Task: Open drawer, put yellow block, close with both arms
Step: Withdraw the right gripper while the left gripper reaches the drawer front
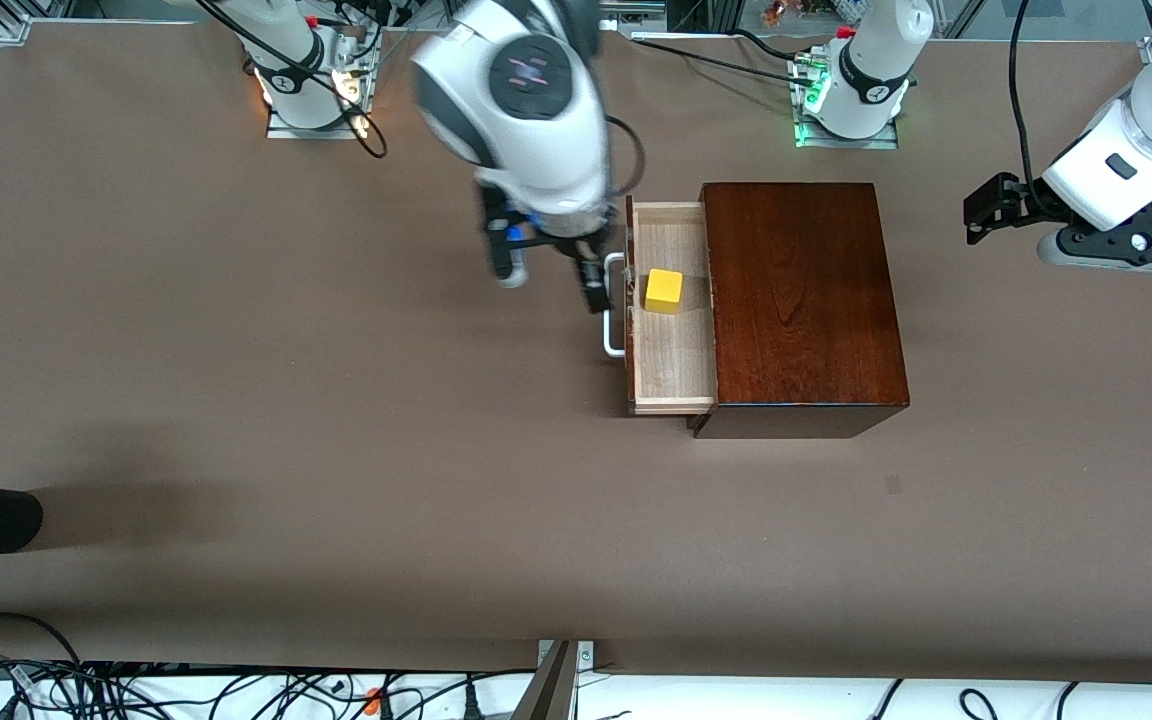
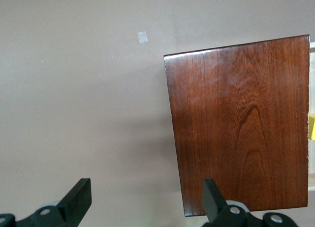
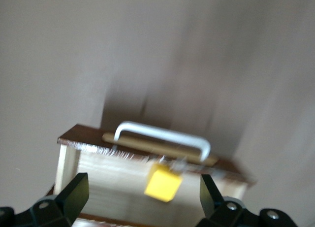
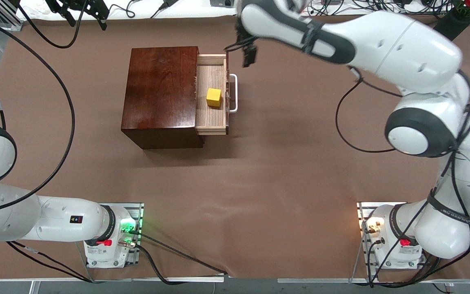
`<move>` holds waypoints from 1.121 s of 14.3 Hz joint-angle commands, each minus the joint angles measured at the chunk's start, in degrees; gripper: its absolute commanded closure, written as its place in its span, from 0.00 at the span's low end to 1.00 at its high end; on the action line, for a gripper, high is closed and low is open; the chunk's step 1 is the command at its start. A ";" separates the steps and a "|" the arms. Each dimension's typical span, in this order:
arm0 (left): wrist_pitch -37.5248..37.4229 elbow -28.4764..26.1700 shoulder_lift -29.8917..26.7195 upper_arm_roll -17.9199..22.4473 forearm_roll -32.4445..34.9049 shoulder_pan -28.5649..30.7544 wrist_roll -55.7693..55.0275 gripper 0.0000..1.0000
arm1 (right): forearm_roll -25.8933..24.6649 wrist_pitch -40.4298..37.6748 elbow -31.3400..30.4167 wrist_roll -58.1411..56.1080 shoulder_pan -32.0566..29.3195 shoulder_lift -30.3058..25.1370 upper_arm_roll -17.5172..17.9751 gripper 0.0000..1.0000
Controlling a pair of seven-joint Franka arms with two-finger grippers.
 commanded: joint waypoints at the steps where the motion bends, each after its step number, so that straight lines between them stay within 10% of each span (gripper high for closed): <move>1: -2.43 1.59 0.58 0.14 -3.70 -0.20 0.00 0.00 | 1.90 -10.08 -2.30 -24.00 -7.16 -3.73 0.25 0.00; 4: -4.19 1.68 3.03 -1.52 -5.82 -1.42 0.36 0.00 | 1.81 -17.93 -2.91 -43.98 -13.94 -6.81 -2.28 0.00; 11: -4.64 1.76 7.15 -9.44 -5.82 -9.76 8.56 0.00 | 1.81 -16.21 -15.36 -91.28 -16.59 -17.26 -20.83 0.00; 16: 7.11 1.86 13.75 -9.53 -8.01 -15.30 24.16 0.00 | 0.76 -2.06 -35.58 -105.82 -23.35 -29.57 -21.37 0.00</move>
